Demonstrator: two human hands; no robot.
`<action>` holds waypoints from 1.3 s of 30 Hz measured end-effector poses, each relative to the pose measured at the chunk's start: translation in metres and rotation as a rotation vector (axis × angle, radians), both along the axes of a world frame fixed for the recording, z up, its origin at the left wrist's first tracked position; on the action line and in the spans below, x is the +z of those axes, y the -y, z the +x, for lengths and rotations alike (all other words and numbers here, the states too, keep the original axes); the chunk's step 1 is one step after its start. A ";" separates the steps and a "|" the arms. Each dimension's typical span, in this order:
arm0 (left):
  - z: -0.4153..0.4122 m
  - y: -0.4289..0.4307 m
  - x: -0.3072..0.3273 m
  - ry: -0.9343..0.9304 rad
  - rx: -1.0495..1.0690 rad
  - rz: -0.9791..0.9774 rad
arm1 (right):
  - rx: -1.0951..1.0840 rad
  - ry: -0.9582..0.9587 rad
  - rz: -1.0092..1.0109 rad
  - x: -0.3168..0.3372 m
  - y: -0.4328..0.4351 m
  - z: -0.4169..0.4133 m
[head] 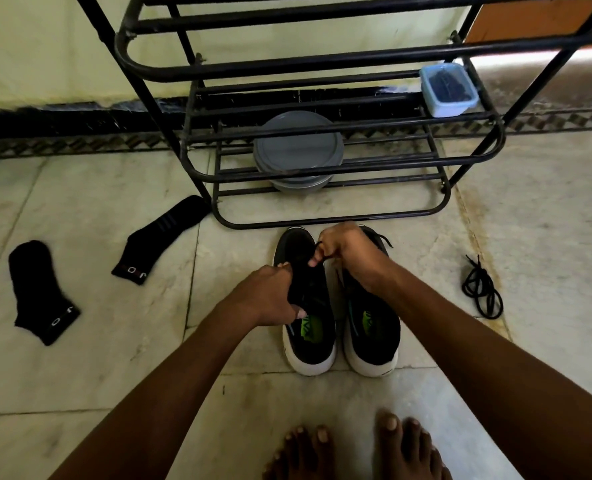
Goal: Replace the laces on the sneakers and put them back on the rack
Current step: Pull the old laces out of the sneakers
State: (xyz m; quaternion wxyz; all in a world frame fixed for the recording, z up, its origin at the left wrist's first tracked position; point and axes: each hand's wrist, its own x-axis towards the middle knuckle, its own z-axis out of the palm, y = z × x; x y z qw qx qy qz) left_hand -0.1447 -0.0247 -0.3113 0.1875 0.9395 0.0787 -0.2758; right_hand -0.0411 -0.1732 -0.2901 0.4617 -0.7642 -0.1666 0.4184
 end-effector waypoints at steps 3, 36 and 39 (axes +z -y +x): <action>0.000 -0.001 0.000 -0.017 -0.010 0.005 | -0.125 0.166 0.037 0.002 0.021 0.004; 0.002 -0.001 0.004 -0.059 -0.060 0.150 | -0.131 0.658 -0.551 0.019 0.066 0.009; 0.000 -0.007 0.001 -0.033 0.038 -0.031 | -0.124 0.751 -0.666 0.017 0.072 0.003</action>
